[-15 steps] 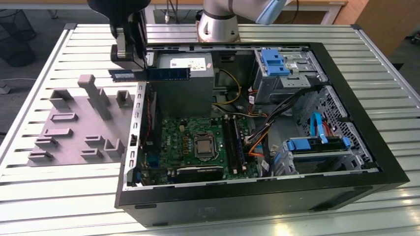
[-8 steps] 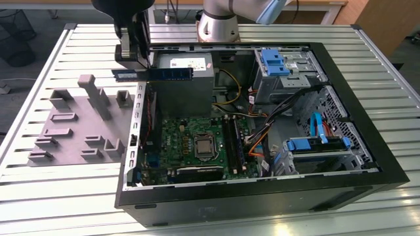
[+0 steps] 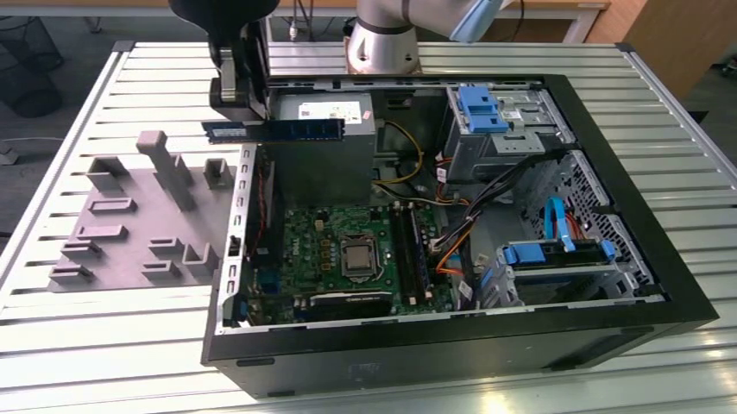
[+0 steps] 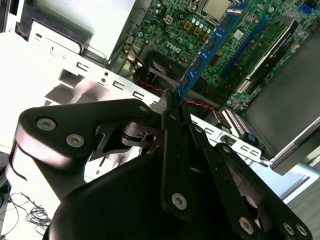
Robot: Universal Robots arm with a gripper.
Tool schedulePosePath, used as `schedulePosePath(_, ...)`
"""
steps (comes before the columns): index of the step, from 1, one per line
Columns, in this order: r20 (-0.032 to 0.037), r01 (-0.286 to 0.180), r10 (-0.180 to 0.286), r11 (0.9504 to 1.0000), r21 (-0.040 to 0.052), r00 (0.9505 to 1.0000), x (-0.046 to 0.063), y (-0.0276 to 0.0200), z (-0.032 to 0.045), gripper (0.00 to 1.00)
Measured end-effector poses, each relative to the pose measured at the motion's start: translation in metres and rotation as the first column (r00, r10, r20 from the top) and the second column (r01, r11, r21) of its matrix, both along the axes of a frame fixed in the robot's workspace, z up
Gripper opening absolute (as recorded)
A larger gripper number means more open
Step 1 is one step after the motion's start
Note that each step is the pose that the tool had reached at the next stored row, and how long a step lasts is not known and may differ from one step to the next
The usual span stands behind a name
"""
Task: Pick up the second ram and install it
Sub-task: 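Pick up the second ram and move it above second insertion slot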
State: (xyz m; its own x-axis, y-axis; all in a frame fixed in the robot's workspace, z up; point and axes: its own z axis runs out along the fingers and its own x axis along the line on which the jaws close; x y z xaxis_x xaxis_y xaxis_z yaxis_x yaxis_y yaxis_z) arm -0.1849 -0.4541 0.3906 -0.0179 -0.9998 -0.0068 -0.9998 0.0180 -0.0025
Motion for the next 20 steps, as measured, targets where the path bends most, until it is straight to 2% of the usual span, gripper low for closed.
schedulePosePath(20,0.0000,0.000,0.000,1.0000,0.0000,1.0000,0.013,0.0000,0.0000,0.14)
